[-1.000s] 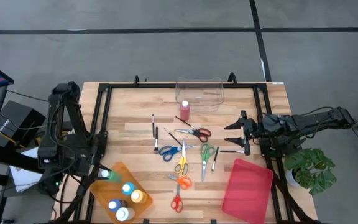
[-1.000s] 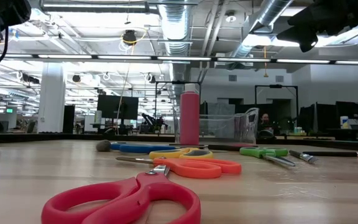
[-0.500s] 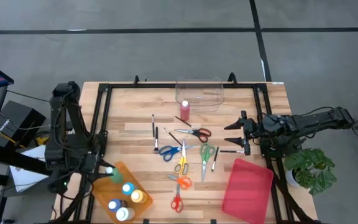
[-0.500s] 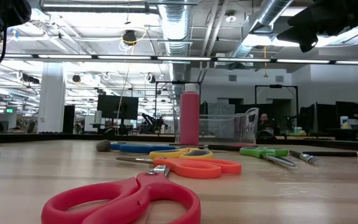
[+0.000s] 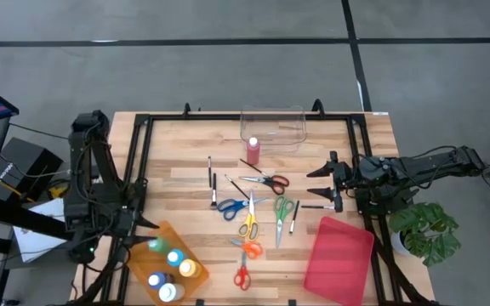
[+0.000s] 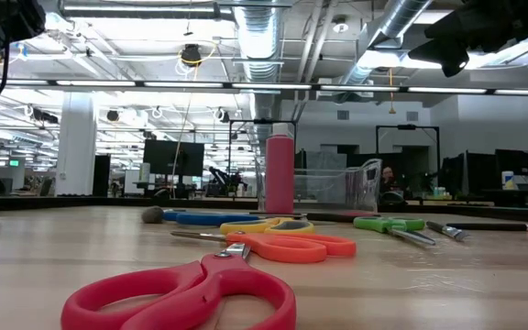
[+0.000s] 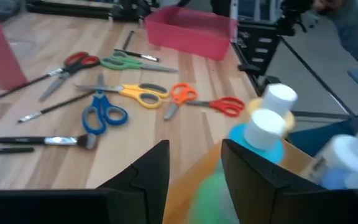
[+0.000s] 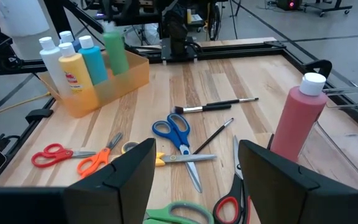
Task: Pick & Place Paint Supplies
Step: Put the green paint bottle into the orange bin, then put the red paint bottle into the orange bin
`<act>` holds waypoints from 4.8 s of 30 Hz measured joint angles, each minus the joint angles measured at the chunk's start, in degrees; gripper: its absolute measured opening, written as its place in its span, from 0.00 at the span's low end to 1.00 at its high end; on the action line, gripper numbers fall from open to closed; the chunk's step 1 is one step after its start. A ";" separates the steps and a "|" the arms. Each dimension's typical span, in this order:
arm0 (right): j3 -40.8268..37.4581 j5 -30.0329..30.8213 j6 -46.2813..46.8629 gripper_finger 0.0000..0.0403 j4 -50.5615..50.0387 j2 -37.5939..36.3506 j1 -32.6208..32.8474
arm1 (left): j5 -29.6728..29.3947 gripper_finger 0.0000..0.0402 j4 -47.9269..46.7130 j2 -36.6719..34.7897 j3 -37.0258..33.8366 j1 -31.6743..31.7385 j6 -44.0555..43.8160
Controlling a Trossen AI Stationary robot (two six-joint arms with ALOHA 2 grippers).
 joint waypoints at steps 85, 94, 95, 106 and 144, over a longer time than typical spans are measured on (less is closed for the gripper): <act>-26.43 -1.53 0.00 0.02 14.52 -29.62 -8.66 | 82.09 0.57 88.08 30.88 8.76 105.03 77.49; -26.45 -1.53 0.00 0.02 14.52 -29.62 -8.66 | 80.10 0.57 77.77 39.36 19.72 105.41 81.27; -26.45 -1.53 0.00 0.02 14.51 -29.62 -8.66 | 80.05 0.57 76.34 40.14 20.61 105.43 81.57; -26.45 -1.53 0.00 0.02 14.50 -29.62 -8.61 | 79.60 0.57 74.34 42.82 21.35 107.31 81.72; -26.49 -1.55 -0.02 0.02 14.50 -29.62 -8.63 | 76.34 0.30 68.64 47.17 21.40 107.18 80.59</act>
